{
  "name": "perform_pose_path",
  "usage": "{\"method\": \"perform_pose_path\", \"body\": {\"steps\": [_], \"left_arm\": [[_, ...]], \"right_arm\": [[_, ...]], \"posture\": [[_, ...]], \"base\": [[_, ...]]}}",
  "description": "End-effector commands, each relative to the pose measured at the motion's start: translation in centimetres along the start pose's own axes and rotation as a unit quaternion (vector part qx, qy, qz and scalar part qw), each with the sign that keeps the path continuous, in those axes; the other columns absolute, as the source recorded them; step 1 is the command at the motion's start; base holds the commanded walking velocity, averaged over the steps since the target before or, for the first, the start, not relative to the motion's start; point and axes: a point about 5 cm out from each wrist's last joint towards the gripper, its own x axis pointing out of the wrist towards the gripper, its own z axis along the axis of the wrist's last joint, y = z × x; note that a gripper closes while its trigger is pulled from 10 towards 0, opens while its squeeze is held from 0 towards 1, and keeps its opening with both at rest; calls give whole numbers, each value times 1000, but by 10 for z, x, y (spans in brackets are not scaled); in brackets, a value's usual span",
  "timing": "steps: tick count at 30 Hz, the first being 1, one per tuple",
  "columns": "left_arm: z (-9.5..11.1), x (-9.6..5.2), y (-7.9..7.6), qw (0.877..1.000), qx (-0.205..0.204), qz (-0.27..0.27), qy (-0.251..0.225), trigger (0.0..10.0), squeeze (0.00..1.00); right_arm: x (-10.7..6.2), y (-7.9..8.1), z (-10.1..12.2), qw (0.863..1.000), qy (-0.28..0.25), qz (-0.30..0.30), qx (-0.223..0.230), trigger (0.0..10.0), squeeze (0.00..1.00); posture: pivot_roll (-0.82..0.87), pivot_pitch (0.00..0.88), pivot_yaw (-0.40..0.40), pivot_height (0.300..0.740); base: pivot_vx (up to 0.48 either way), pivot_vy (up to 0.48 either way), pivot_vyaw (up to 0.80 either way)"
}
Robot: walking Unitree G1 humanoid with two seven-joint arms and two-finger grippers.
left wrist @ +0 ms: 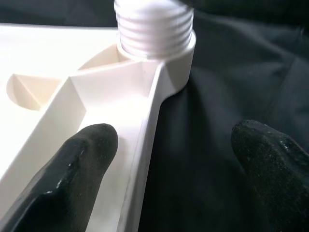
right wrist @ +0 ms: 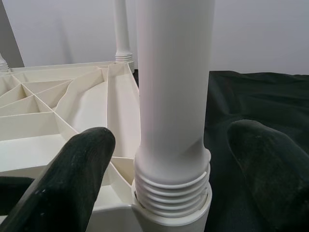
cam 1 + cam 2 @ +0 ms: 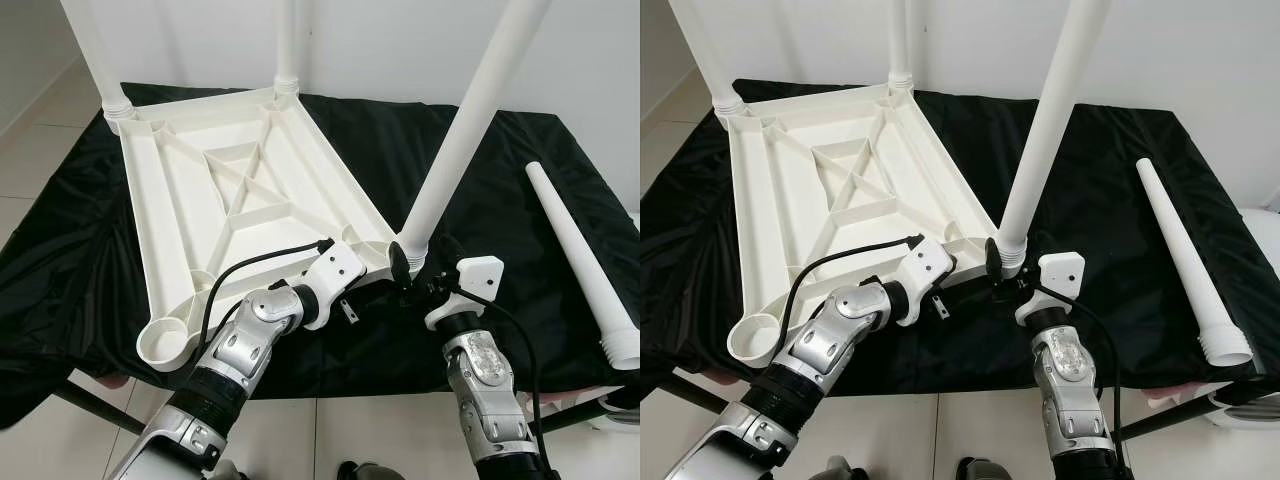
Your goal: Building children table
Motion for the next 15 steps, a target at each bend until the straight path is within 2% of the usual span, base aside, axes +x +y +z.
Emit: {"method": "perform_pose_path", "body": {"steps": [1, 2, 6, 7, 8, 9, 10, 15], "left_arm": [[-6, 1, -5, 999, -3, -32, 25, 8196, 0], [-6, 0, -5, 999, -5, -33, 26, 7569, 0], [-6, 0, -5, 999, -7, -32, 28, 7608, 0], [-7, 0, -4, 999, -7, -30, 30, 3804, 0], [-6, 0, -2, 999, -8, -28, 32, 2314, 0], [-6, 0, -2, 999, -8, -28, 32, 2314, 0], [-6, 0, -1, 999, -9, -26, 32, 0, 0], [-3, 0, 0, 999, -12, -26, 33, 0, 0]], "right_arm": [[-3, -1, 0, 1000, 2, -5, -3, 10000, 0], [-3, -2, 0, 1000, 2, -5, -3, 10000, 0], [-4, -2, 0, 1000, 2, -5, -3, 10000, 0], [-4, -2, 0, 1000, 2, -5, -4, 10000, 0], [-3, -2, 0, 1000, 2, -5, -4, 10000, 0], [-3, -2, 0, 1000, 2, -5, -4, 10000, 0], [-3, -2, 0, 1000, 2, -5, -4, 10000, 0], [-3, -2, 1, 1000, 2, -4, -3, 10000, 0]], "posture": [[-96, 96, 2, 740], [-96, 96, 2, 740], [-97, 94, 2, 740], [-97, 94, 2, 740], [-98, 94, 3, 740], [-98, 94, 3, 740], [-97, 94, 2, 740], [-97, 95, 1, 740]], "base": [[0, 0, 0], [0, 0, 0], [0, 0, 0], [0, 0, 0], [0, 0, 0], [0, 0, 0], [0, 0, 0], [0, 0, 0]]}}
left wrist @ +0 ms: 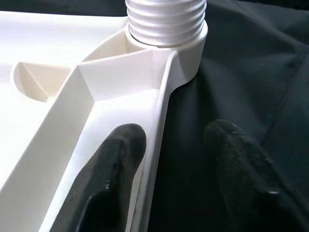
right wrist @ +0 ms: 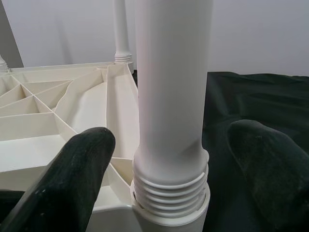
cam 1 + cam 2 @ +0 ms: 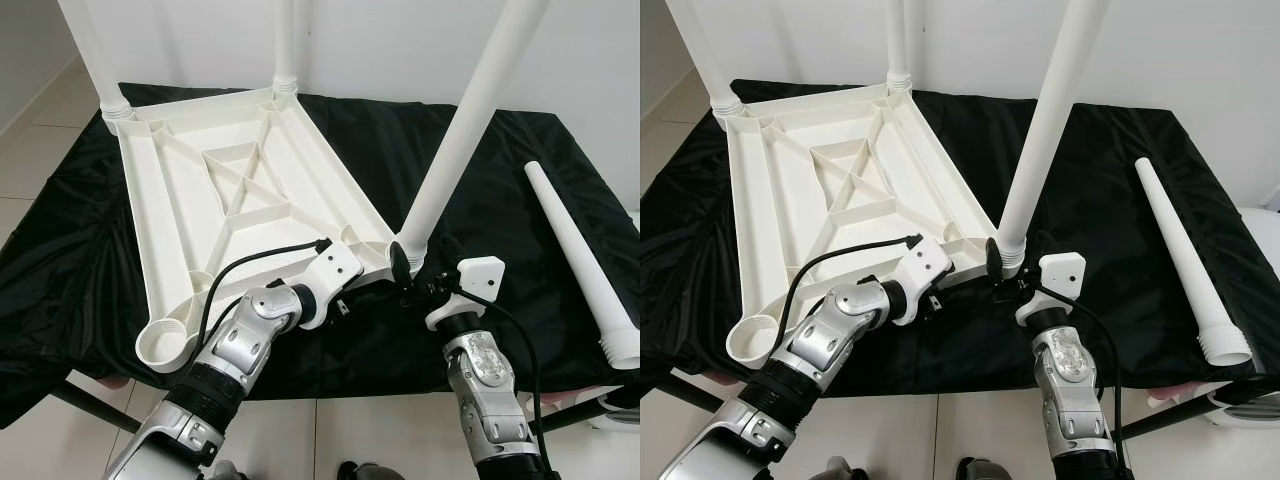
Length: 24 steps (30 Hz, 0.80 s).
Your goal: Building children table
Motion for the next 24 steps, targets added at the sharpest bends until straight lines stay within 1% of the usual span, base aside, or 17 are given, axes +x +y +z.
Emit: {"method": "perform_pose_path", "body": {"steps": [1, 11, 18, 20, 22, 24], "left_arm": [[-4, 0, -3, 999, -6, -29, 11, 0, 0], [-3, -3, -2, 999, -7, -29, 12, 0, 0], [-4, -6, 0, 999, -4, -29, 17, 0, 0], [-5, -7, 0, 999, -4, -29, 18, 0, 0], [-7, -10, 0, 999, -3, -29, 21, 0, 0], [-7, -12, 0, 999, -2, -30, 22, 0, 0]], "right_arm": [[-3, -2, 0, 1000, 3, -4, -2, 10000, 0], [-2, -7, 1, 1000, 5, 4, -4, 10000, 0], [-1, -9, 4, 1000, 4, 20, -8, 10000, 0], [-1, -9, 4, 1000, 5, 26, -6, 10000, 0], [-1, -7, 5, 999, 9, 51, 0, 10000, 0], [-1, -6, 6, 998, 10, 60, 1, 10000, 0]], "posture": [[-98, 96, 1, 740], [-99, 103, -2, 740], [-98, 109, -7, 740], [-98, 111, -7, 740], [-97, 112, -7, 740], [-98, 113, -7, 740]], "base": [[0, 0, 0], [0, 0, 0], [0, 0, 0], [0, 0, 0], [0, 0, 0], [0, 0, 0]]}}
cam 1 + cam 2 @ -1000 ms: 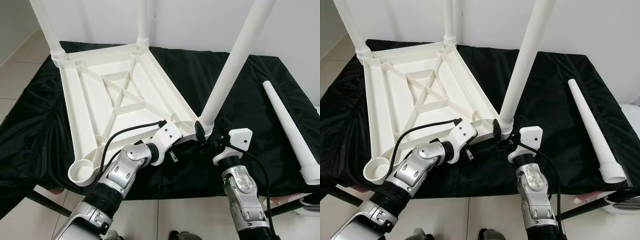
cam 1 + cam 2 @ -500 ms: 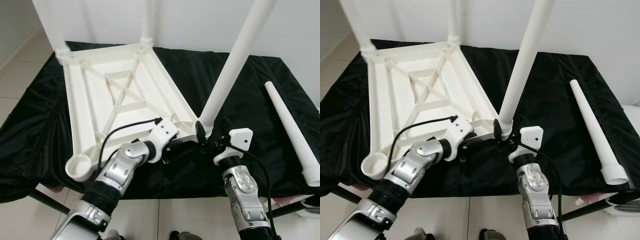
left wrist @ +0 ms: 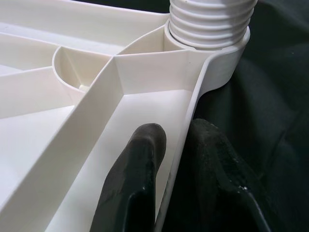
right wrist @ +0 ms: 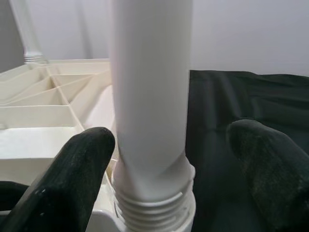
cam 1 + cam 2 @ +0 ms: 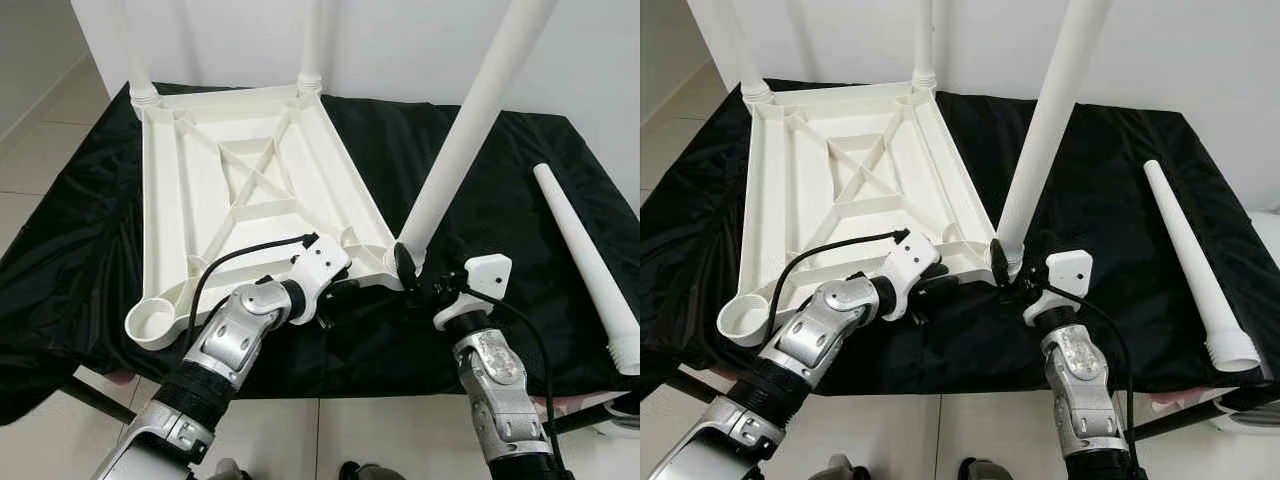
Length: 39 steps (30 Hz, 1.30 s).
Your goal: Building children table
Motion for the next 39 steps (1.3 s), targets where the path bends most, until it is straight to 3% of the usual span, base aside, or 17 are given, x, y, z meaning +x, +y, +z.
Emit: {"method": "perform_pose_path", "body": {"steps": [1, 4, 5, 6, 7, 8, 18, 28, 36, 39], "left_arm": [[-6, -2, -8, 999, 3, -44, 14, 0, 0], [-8, -8, -6, 999, 6, -44, 18, 0, 0], [-10, -11, -5, 999, 8, -44, 21, 431, 0], [-11, -14, -5, 999, 9, -44, 23, 7412, 0], [-11, -14, -5, 999, 9, -44, 23, 7412, 0], [-13, -17, -4, 999, 11, -46, 26, 10000, 0], [-21, -37, -4, 997, 32, -66, 33, 10000, 0], [-39, -62, 2, 994, 48, -66, 67, 10000, 0], [-37, -66, -1, 993, 53, -78, 63, 10000, 0], [-33, -64, -2, 993, 56, -81, 57, 10000, 0]], "right_arm": [[-1, 1, 1, 1000, 5, 20, 7, 10000, 0], [-1, 3, 2, 999, 12, 48, 15, 10000, 0], [-2, 5, 1, 997, 18, 69, 20, 10000, 0], [-3, 7, 1, 995, 25, 91, 25, 10000, 0], [-3, 7, 1, 995, 25, 91, 25, 10000, 0], [-4, 8, 1, 993, 31, 110, 31, 10000, 0], [-4, 7, 0, 984, 50, 170, 25, 10000, 0], [8, -2, 7, 975, 51, 215, 9, 10000, 0], [12, -3, 7, 967, 59, 249, 10, 10000, 0], [16, 0, 6, 957, 68, 282, 4, 10000, 0]], "posture": [[-98, 114, -6, 740], [-98, 114, -7, 740], [-98, 114, -7, 740], [-96, 115, -11, 740], [-96, 115, -11, 740], [-96, 115, -11, 740], [-91, 113, -21, 740], [-78, 107, -38, 740], [-75, 101, -40, 740], [-74, 98, -41, 740]], "base": [[0, 0, 0], [0, 0, 0], [0, 0, 0], [0, 0, 0], [0, 0, 0], [0, 0, 0], [0, 0, 0], [0, 0, 0], [0, 0, 0], [0, 0, 0]]}}
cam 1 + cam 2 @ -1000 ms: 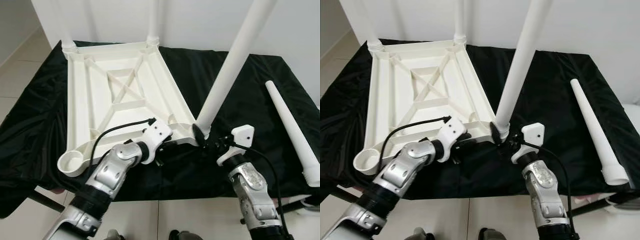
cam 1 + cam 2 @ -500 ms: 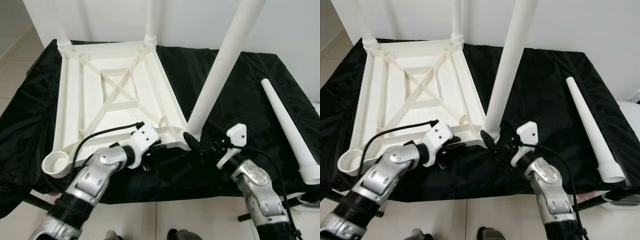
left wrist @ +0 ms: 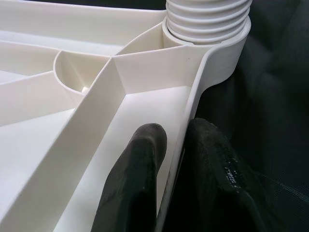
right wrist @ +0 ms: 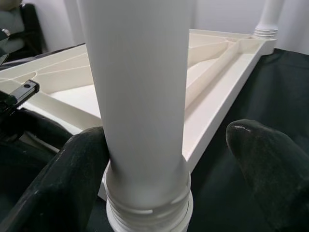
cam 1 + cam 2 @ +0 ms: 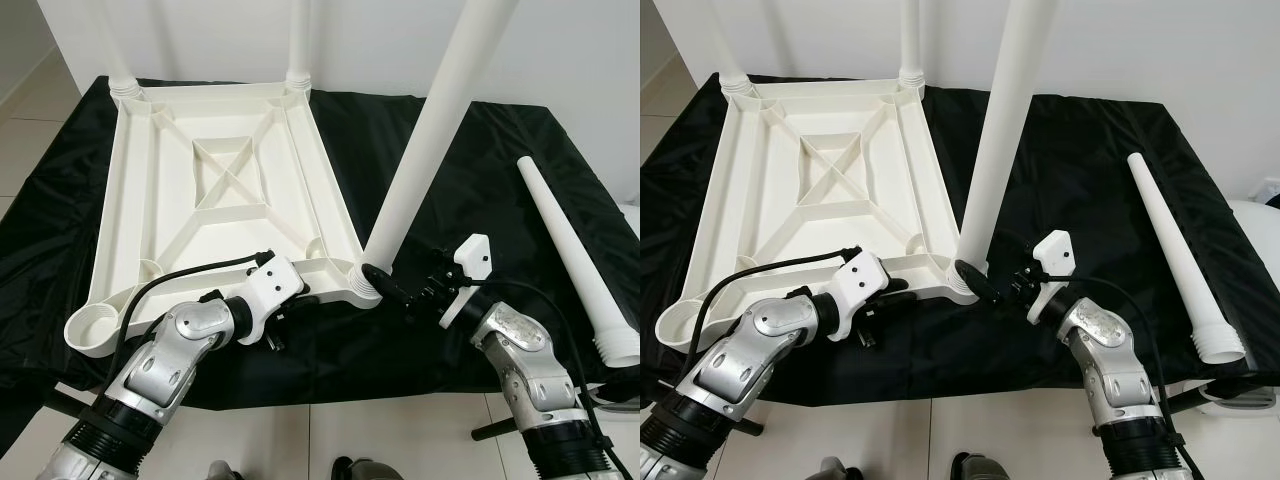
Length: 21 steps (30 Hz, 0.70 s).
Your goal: Building children table
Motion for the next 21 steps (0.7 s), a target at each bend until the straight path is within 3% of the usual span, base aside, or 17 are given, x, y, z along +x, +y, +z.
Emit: {"method": "perform_pose_path", "body": {"steps": [1, 11, 21], "left_arm": [[-12, -3, -13, 996, -6, -78, 34, 10000, 0], [-3, -2, -17, 996, 0, -85, 18, 10000, 0], [-3, -2, -18, 996, 0, -86, 19, 10000, 0]], "right_arm": [[1, 0, -4, 1000, 16, 18, 4, 10000, 0], [14, -1, -9, 997, 24, 74, 3, 10000, 0], [22, -5, -5, 996, 13, 88, -3, 10000, 0]], "posture": [[-74, 98, -41, 740], [-64, 88, -45, 740], [-60, 90, -45, 740]], "base": [[0, 0, 0], [0, 0, 0], [0, 0, 0]]}}
